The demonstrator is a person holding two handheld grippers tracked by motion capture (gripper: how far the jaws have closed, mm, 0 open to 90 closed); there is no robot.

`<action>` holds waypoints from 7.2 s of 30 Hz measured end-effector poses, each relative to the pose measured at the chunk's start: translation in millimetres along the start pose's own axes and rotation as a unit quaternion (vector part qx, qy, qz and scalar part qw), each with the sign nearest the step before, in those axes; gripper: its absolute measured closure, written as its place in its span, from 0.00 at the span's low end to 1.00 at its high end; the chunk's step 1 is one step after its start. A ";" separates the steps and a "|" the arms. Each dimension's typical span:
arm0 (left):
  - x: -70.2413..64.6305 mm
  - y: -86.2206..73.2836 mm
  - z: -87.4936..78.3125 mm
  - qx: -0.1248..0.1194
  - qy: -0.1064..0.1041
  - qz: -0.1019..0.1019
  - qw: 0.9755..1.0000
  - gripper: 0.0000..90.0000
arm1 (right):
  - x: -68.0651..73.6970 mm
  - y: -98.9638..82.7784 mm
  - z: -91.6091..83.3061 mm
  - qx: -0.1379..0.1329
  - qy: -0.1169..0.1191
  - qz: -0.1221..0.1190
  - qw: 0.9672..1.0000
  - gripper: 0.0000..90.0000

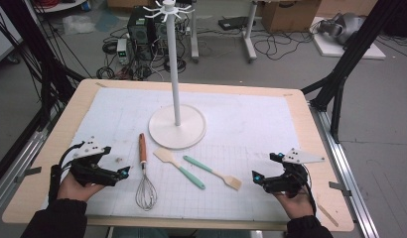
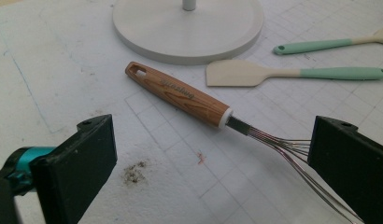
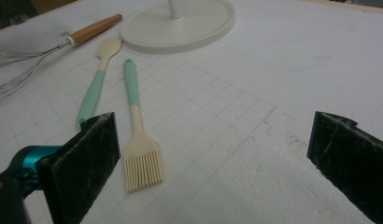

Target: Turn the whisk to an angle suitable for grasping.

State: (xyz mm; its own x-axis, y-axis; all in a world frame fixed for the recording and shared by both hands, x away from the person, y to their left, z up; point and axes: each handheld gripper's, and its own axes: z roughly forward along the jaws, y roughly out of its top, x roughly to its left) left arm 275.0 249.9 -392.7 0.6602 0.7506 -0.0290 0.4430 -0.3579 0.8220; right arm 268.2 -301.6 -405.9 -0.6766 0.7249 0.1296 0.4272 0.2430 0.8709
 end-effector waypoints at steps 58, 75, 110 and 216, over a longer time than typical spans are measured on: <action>-7.5 3.6 -1.0 -0.006 -0.010 0.017 1.000 0.16 | 9.6 2.9 -0.3 -0.002 0.001 -0.018 1.000 0.01; -6.9 4.0 -0.2 0.001 -0.033 0.023 0.999 0.42 | 11.9 3.2 1.5 0.002 0.004 -0.019 1.000 0.01; -9.2 -9.2 16.1 0.073 -0.100 0.039 0.992 0.99 | 13.2 2.8 1.5 0.000 0.004 -0.019 1.000 0.01; -4.9 34.2 61.1 0.052 -0.160 0.050 0.985 0.99 | 14.1 2.9 3.0 0.003 0.005 -0.020 1.000 0.01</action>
State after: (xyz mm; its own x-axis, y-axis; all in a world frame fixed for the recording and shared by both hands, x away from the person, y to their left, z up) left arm 323.9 200.0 -399.2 0.8533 0.5018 -0.1420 0.4148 -0.4880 0.7679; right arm 261.7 -288.7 -403.0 -0.6985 0.7086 0.1000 0.4044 0.2755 0.8721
